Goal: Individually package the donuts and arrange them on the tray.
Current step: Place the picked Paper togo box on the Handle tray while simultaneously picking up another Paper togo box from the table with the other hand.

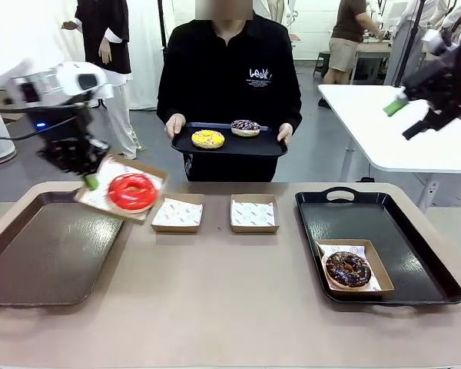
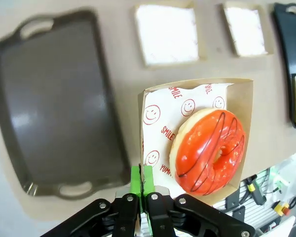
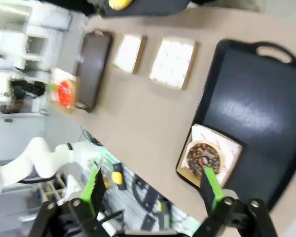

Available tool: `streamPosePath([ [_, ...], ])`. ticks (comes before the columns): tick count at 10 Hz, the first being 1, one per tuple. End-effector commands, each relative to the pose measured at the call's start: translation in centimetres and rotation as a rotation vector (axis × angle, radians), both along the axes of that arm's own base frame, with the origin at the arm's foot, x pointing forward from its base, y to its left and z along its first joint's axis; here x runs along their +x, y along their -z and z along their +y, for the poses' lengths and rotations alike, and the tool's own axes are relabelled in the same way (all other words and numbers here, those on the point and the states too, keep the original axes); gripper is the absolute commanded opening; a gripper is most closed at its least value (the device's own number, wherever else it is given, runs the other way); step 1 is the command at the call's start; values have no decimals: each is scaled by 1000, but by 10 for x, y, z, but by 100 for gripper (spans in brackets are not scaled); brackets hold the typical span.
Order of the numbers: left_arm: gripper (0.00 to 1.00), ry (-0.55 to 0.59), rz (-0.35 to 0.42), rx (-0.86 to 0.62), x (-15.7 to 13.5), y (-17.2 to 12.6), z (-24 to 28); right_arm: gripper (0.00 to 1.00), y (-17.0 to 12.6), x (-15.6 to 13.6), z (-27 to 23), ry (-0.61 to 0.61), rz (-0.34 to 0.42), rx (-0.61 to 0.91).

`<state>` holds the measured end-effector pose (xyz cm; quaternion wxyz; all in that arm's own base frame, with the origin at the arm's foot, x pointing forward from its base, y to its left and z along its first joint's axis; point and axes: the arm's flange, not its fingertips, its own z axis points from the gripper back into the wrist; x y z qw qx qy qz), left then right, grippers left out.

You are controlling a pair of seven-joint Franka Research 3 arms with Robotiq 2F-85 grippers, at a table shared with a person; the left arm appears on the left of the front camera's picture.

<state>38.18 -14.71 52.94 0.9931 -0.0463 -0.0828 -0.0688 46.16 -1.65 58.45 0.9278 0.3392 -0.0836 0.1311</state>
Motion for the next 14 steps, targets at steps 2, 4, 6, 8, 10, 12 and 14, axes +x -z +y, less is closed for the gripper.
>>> streamPosePath([
  [2,1,-142,99,11,-21,21,55,100,27,28,74,-39,-30,-237],
  [4,1,-224,188,65,-22,41,82,100,58,38,117,-86,-48,-349],
  [6,1,-231,249,107,-27,58,107,100,80,38,154,-114,-57,-409],
  [8,1,-189,238,149,-23,70,110,100,92,37,165,-115,-41,-372],
  [10,1,-226,251,123,-25,68,110,100,92,40,167,-154,-51,-387],
  [12,1,-226,251,123,-25,68,110,100,92,40,167,-154,-51,-387],
  [14,1,-226,251,123,-25,68,110,100,92,40,167,-154,-51,-387],
])
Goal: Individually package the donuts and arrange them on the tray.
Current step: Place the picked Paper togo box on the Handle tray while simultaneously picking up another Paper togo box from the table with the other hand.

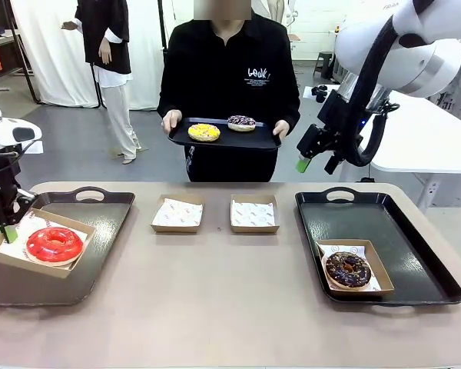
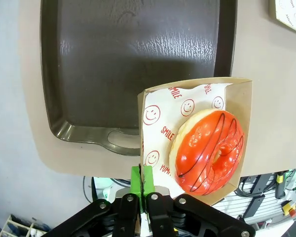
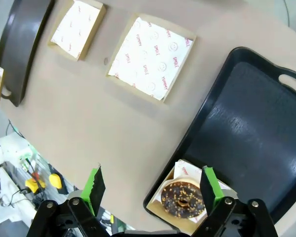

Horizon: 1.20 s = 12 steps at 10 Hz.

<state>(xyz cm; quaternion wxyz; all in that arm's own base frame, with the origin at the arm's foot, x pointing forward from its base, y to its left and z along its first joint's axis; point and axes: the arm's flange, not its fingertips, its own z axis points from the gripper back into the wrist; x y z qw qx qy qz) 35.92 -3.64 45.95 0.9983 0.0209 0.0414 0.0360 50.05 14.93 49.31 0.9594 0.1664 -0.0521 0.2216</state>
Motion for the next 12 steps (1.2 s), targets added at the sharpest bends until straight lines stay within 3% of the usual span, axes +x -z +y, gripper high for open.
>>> streamPosePath([
  [1,1,-18,-1,-9,-3,-2,0,100,0,1,1,-2,-9,-18],
  [3,1,0,0,0,0,0,0,100,0,1,1,-2,-9,-18],
  [4,1,-22,-35,15,0,1,4,100,0,0,0,0,0,0],
  [9,1,44,-106,58,-20,28,26,100,34,2,90,287,55,-298],
  [12,1,32,-132,67,-16,56,21,100,66,14,128,335,84,-377],
])
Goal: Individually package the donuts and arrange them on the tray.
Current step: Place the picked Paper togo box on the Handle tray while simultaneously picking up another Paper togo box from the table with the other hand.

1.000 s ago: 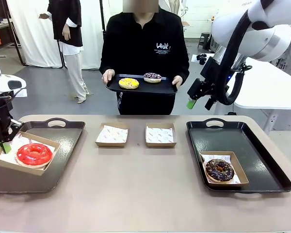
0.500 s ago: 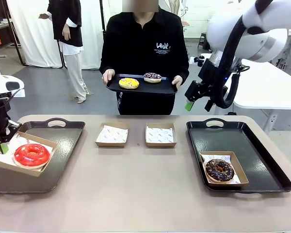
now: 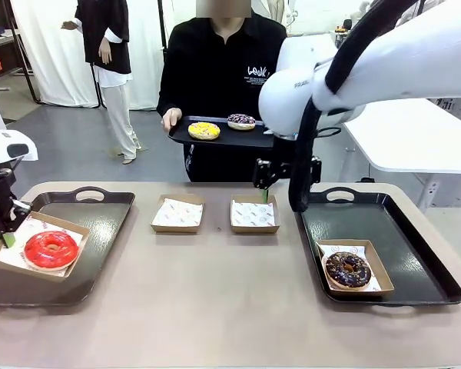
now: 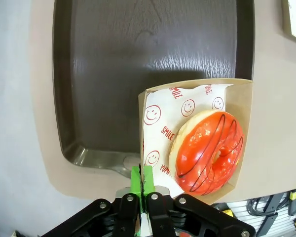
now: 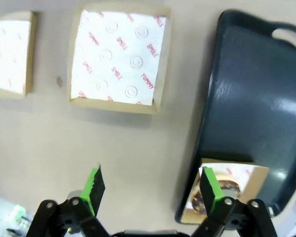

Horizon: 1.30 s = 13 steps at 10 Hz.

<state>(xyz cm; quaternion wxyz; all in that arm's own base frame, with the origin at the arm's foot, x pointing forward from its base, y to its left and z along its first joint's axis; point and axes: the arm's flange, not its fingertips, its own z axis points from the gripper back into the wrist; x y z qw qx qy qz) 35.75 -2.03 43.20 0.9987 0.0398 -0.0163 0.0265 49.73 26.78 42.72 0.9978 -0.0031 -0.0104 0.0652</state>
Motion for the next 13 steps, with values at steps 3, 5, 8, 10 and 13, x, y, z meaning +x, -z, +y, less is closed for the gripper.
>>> streamPosePath([
  [3,1,-13,17,27,-11,41,0,100,17,32,11,20,32,-30],
  [5,1,5,27,3,11,22,-2,100,17,39,6,-2,-40,41],
  [8,1,5,27,3,11,22,-2,100,21,30,8,14,28,5],
  [10,1,5,27,3,11,22,-2,100,20,33,8,12,17,12],
  [13,1,-16,-2,-18,21,32,-7,100,42,45,10,161,-87,61],
])
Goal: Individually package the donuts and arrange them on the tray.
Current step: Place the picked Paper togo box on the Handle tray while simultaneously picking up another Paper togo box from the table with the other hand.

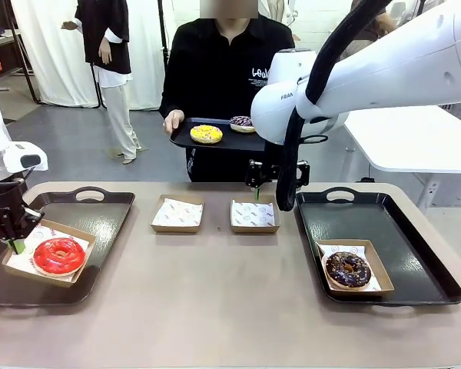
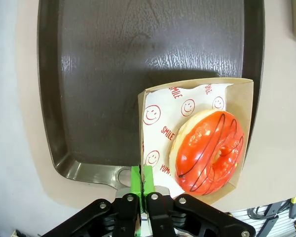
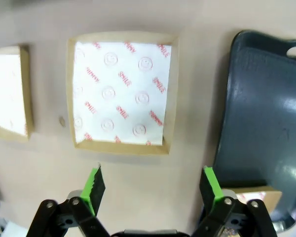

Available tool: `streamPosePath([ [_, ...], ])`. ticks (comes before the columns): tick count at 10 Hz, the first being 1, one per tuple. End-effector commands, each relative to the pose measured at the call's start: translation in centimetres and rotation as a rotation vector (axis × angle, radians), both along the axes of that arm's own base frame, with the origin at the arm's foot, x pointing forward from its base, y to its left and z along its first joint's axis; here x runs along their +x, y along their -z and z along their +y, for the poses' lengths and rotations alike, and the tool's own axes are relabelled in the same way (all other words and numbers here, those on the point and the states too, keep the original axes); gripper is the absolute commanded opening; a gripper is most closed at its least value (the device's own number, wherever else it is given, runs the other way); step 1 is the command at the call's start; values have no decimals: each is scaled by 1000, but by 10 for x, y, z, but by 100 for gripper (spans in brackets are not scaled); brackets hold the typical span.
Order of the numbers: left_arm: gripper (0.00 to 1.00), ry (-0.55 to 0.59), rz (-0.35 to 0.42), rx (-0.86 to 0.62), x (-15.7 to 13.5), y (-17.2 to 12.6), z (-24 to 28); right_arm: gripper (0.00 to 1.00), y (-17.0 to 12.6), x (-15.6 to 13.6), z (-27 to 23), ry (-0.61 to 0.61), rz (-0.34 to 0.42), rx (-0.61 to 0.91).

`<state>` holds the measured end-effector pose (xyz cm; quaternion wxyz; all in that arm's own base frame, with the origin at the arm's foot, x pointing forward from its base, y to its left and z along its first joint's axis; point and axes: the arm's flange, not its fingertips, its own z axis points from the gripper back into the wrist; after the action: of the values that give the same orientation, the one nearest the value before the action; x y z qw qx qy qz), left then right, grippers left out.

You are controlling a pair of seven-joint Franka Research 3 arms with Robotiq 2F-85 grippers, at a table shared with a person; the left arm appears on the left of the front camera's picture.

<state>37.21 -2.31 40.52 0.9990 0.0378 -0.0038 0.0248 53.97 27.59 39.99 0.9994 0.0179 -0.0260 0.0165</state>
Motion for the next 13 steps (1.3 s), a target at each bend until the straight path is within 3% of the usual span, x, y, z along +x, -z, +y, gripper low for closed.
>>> streamPosePath([
  [1,1,-12,-29,-8,6,7,-6,100,22,8,-2,88,-73,22],
  [3,1,-4,-19,2,7,13,-9,100,39,23,-9,110,-62,24],
  [4,1,-5,-6,4,8,20,-11,100,44,26,-14,53,-58,18],
  [9,1,-6,44,18,16,50,-13,100,61,28,-20,8,-44,31],
  [13,1,37,56,13,5,48,-18,100,69,30,-16,4,-36,26],
])
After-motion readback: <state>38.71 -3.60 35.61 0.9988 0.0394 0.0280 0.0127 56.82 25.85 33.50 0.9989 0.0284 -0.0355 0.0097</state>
